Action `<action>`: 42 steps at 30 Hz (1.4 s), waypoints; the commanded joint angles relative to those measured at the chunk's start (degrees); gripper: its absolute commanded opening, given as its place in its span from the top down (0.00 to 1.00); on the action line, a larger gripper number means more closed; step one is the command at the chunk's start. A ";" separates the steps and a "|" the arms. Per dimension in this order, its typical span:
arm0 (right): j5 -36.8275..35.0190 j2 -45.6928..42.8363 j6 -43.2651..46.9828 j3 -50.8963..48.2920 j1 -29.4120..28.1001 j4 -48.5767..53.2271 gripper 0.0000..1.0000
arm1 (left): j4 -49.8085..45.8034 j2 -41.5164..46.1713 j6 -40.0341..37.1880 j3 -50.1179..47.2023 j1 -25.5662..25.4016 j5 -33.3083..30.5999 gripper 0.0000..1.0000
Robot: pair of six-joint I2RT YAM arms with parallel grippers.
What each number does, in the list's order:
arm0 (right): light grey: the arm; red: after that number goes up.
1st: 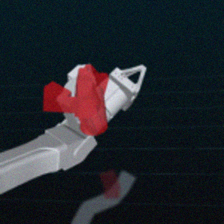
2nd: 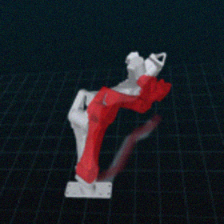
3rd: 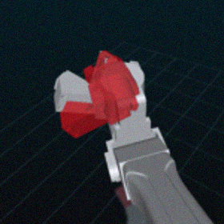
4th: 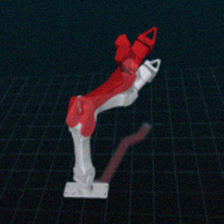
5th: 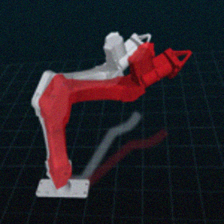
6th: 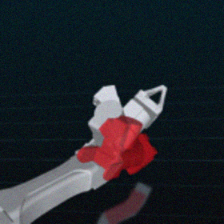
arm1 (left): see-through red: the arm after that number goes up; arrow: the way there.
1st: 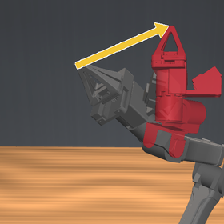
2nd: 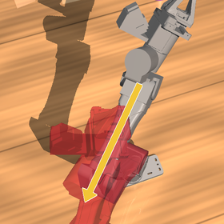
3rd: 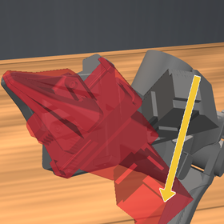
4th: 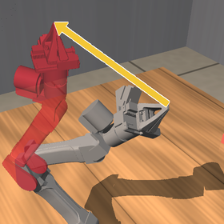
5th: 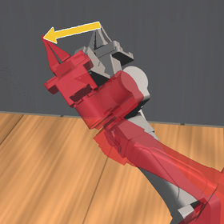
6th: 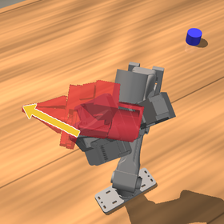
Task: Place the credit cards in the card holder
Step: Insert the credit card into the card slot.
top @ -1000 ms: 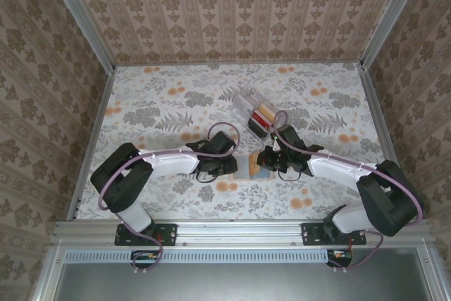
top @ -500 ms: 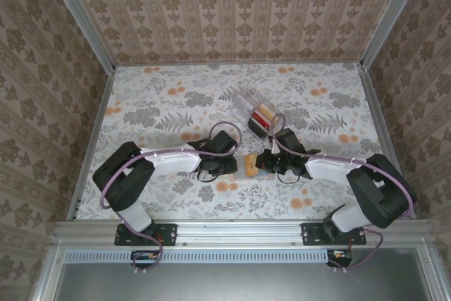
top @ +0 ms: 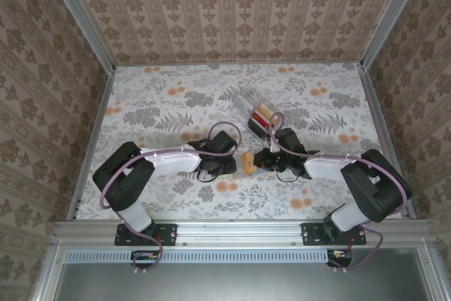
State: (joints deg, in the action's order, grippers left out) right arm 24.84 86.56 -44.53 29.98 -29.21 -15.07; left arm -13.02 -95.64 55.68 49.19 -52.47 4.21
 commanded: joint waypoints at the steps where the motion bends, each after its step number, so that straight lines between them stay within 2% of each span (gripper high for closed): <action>1: 5.46 2.95 -0.02 -0.97 -1.34 -3.57 0.91 | -2.17 -1.65 -0.98 0.46 -0.66 -0.31 0.76; 9: 4.05 -0.93 1.37 -1.30 -0.87 0.49 0.93 | -2.76 -1.38 -0.86 0.37 -0.69 -1.04 0.76; 17: 6.82 -2.85 -2.60 -4.96 0.02 -4.90 0.94 | -2.59 -1.57 -0.75 0.38 -0.71 -1.04 0.76; 30: 2.03 1.17 -9.14 -5.33 -0.84 -12.77 0.93 | -1.77 -1.32 -0.58 -0.11 -0.86 -0.46 0.76; 42: -1.40 1.99 -8.21 -6.03 -1.02 -11.87 0.93 | -1.49 -1.08 -0.44 -0.25 -0.88 -0.46 0.76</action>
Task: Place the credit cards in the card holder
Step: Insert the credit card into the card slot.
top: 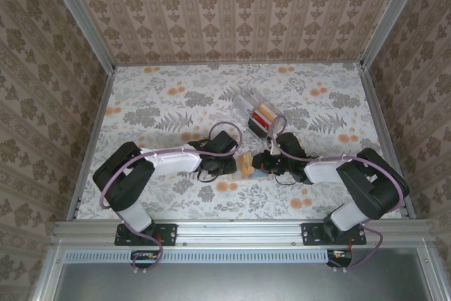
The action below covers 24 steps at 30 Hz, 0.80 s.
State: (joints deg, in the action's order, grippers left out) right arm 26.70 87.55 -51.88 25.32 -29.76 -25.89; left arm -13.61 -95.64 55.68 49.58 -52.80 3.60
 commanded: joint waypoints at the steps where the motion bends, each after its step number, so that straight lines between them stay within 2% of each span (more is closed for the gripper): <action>1: -3.83 0.80 -0.77 -1.57 -0.48 -0.72 0.93 | -0.94 -1.11 -0.41 -0.57 -0.54 0.16 0.76; 8: -6.31 0.78 0.80 -3.10 -0.87 -1.83 0.92 | -0.85 -1.05 -0.31 -0.67 -0.51 0.35 0.76; 13: -4.49 1.63 0.96 -3.79 -1.56 -4.63 0.91 | -0.28 -0.87 0.07 -0.82 -0.49 0.51 0.74; 24: -4.10 1.89 -0.44 -2.06 -4.43 -2.70 0.87 | 0.40 -0.94 0.57 -0.73 -0.55 0.72 0.71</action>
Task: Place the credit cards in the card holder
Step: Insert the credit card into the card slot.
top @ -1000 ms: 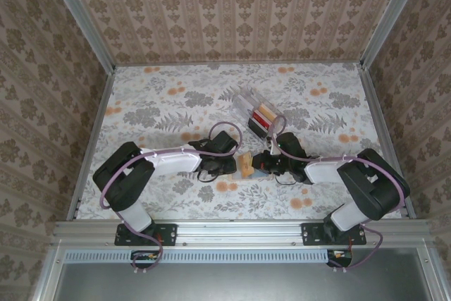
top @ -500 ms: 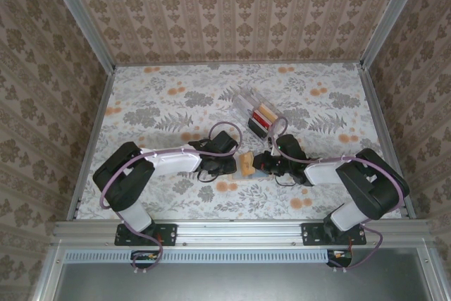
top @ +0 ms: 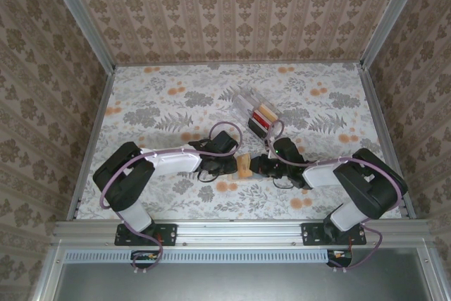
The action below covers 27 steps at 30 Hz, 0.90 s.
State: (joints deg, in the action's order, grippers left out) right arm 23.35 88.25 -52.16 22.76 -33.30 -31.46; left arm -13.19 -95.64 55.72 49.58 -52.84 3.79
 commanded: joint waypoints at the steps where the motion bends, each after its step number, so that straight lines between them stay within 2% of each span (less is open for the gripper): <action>1: -1.09 1.14 -0.56 0.67 -0.97 3.26 0.86 | 0.00 -0.94 0.52 -0.72 -0.50 0.53 0.71; 5: -1.80 -0.01 -1.81 1.57 -1.43 5.73 0.81 | -0.02 -0.95 0.52 -0.72 -0.48 0.57 0.70; 13: -6.41 -5.95 3.62 7.57 -1.51 25.09 0.70 | -0.15 -1.06 0.44 -0.93 -0.49 0.54 0.71; 22: -3.38 -2.89 4.44 10.70 -1.51 25.71 0.82 | 0.36 -1.23 0.35 -0.64 -0.50 0.89 0.71; 27: -8.20 -3.75 4.73 11.86 -1.91 30.56 0.78 | 0.60 -0.79 0.47 -1.11 -0.51 0.69 0.71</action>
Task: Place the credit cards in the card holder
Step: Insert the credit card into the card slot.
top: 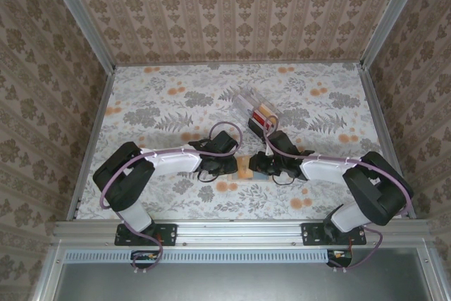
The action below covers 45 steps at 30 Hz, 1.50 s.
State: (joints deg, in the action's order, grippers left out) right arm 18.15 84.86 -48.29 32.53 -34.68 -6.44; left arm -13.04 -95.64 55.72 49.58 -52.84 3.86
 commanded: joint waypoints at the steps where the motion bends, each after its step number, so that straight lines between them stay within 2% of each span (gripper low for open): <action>1: -3.71 -0.40 1.14 2.46 -0.48 6.74 0.78 | 0.55 -0.72 0.61 -1.20 -0.48 0.55 0.70; 11: -0.69 4.06 1.80 4.45 -0.83 4.97 0.84 | 0.82 -0.82 0.44 -1.27 -0.45 0.80 0.70; 26: 3.43 6.88 0.26 5.78 -1.71 0.54 0.85 | 2.07 -0.33 0.57 -1.88 -0.42 0.96 0.63; 36: 5.96 7.61 -0.65 6.21 -2.15 -2.05 0.84 | 2.23 -0.13 0.79 -2.39 -0.26 0.82 0.62; 38: 5.36 7.37 -0.11 6.72 -2.15 -0.38 0.83 | 1.59 -0.34 0.88 -2.31 -0.29 0.54 0.62; 45: -3.77 1.45 2.88 6.67 -2.28 9.50 0.79 | -0.70 -1.99 1.19 -2.06 -0.23 -0.25 0.66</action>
State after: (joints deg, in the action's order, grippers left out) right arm 18.74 89.49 -47.40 37.87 -36.64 -2.20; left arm -11.35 -95.22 55.94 48.71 -52.84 4.27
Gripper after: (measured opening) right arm 0.206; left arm 0.343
